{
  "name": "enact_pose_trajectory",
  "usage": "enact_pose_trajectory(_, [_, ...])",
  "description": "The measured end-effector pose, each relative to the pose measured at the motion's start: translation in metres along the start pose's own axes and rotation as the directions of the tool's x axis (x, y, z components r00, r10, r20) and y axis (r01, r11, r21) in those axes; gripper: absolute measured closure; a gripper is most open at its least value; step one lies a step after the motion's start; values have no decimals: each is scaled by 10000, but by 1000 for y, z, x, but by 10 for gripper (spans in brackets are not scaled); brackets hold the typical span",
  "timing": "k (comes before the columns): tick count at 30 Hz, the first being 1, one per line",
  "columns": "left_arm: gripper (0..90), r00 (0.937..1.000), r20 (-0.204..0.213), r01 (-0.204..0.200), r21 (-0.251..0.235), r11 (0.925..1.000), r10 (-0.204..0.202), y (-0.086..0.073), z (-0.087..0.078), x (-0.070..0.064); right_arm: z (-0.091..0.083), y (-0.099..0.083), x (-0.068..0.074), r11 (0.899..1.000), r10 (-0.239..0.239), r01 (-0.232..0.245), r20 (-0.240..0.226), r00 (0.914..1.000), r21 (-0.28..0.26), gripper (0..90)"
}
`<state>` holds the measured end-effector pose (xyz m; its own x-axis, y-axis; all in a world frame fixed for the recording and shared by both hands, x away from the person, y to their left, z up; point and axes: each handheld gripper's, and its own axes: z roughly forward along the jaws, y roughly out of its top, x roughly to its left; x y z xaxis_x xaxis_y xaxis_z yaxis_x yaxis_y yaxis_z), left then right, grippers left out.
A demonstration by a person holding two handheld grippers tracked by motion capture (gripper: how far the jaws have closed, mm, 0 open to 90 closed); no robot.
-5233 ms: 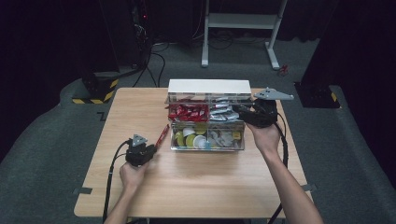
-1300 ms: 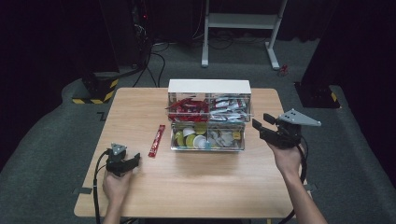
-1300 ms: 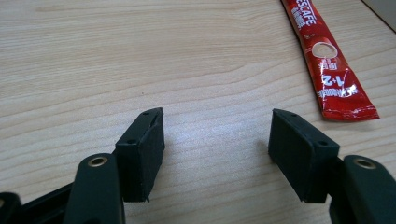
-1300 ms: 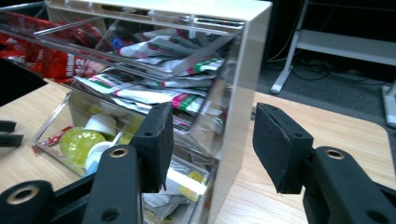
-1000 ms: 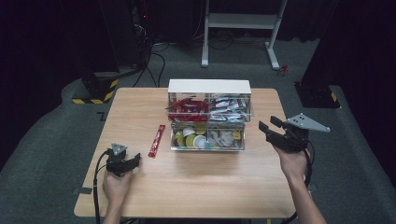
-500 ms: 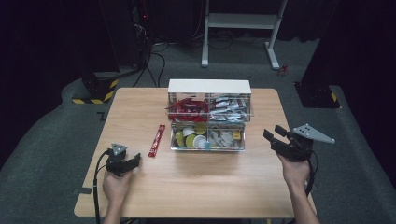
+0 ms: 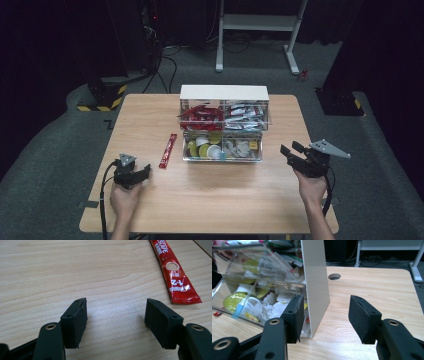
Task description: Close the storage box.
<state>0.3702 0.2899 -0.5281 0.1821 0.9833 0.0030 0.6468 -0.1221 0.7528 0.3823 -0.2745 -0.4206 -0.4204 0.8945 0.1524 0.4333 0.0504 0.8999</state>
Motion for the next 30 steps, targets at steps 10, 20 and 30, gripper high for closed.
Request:
enact_pose_trajectory(10, [349, 10000, -24, 17, -7, 10000, -17, 0, 0, 0, 12, -13, -6, 9992, 131, -136, 131, 9998, 379, 483])
enact_pose_trajectory(20, [353, 10000, -37, 38, -3, 10000, -38, 0, 0, 0, 28, -28, -10, 9963, 124, -166, 506, 9986, 843, 487])
enact_pose_trajectory(30, [355, 10000, -39, 43, -1, 10000, -43, 0, 0, 0, 41, -38, -17, 9931, 114, -207, 810, 9966, 1153, 489])
